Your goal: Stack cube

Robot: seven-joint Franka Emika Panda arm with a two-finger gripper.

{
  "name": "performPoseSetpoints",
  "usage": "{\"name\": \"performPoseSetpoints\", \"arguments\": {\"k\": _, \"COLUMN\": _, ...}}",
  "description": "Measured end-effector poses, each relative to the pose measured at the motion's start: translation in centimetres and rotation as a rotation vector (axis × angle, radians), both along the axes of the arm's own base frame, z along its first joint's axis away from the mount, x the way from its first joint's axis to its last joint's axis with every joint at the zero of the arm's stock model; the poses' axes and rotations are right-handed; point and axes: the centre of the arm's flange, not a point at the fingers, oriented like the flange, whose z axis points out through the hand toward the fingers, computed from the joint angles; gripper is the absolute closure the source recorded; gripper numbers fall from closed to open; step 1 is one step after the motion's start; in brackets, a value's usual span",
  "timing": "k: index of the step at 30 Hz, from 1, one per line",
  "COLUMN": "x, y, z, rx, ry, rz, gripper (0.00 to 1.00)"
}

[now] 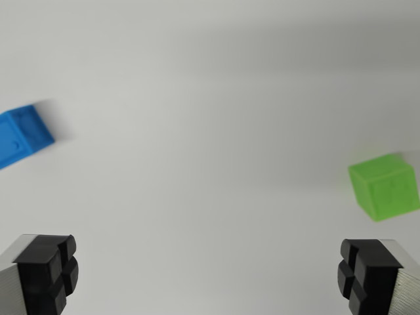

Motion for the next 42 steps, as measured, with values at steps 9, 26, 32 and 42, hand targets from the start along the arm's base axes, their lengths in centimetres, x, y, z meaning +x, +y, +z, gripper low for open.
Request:
{"name": "performPoseSetpoints", "arguments": {"k": 9, "x": 0.0, "y": 0.0, "z": 0.0, "rx": 0.0, "ry": 0.0, "rz": 0.0, "gripper": 0.0}}
{"name": "performPoseSetpoints", "arguments": {"k": 26, "x": -0.3, "y": -0.6, "z": -0.8, "rx": -0.001, "ry": 0.004, "rz": 0.012, "gripper": 0.0}}
{"name": "performPoseSetpoints", "arguments": {"k": 32, "x": -0.6, "y": -1.1, "z": -1.4, "rx": -0.002, "ry": 0.005, "rz": 0.023, "gripper": 0.0}}
{"name": "performPoseSetpoints", "arguments": {"k": 42, "x": -1.3, "y": -2.5, "z": -2.8, "rx": -0.004, "ry": 0.006, "rz": 0.048, "gripper": 0.0}}
